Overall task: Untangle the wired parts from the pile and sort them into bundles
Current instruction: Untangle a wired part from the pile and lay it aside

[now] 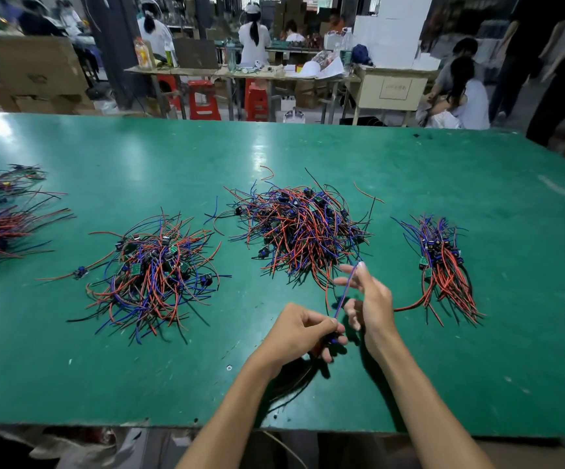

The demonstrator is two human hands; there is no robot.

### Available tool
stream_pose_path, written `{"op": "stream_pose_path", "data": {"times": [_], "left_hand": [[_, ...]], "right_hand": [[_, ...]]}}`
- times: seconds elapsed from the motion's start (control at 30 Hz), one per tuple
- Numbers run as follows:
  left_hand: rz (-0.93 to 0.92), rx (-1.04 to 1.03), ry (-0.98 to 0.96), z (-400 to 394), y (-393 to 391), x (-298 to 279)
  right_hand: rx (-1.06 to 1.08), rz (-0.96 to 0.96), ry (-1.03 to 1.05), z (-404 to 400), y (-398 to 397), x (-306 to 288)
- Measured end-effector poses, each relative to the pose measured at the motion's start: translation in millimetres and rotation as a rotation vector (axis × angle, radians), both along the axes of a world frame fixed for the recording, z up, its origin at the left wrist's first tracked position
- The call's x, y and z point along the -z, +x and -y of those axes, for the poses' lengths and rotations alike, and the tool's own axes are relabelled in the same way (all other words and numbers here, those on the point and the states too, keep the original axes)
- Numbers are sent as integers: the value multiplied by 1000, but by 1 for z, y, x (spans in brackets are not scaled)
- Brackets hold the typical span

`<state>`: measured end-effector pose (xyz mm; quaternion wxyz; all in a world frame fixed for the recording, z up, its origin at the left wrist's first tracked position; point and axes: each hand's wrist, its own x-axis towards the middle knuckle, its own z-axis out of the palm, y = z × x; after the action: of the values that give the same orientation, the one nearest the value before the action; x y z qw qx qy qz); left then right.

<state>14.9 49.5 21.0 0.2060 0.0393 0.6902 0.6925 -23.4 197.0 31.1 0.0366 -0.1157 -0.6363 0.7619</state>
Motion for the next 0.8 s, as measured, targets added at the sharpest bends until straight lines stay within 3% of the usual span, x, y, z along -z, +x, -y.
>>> {"op": "stream_pose_path", "data": {"times": [0.13,0.27,0.37,0.47,0.7,0.8], "left_hand": [[2,13,19,8,-3,-4],[71,103,65,21,-5,-13],[15,117,-75,32,-5,-15],[-60,37,-202,38,-4,-12],[-502,-239,-562,38,2,-5],[-721,-392,-612,38,7,2]], "right_hand": [[-171,-56,94,-5,23,11],[-4,-110,37,-9,28,17],[76,-106,-122,-16,27,20],[34,-125,-143,-15,29,22],[4,-144,-180,-19,27,26],[-11,-157,-202,-20,27,28]]}}
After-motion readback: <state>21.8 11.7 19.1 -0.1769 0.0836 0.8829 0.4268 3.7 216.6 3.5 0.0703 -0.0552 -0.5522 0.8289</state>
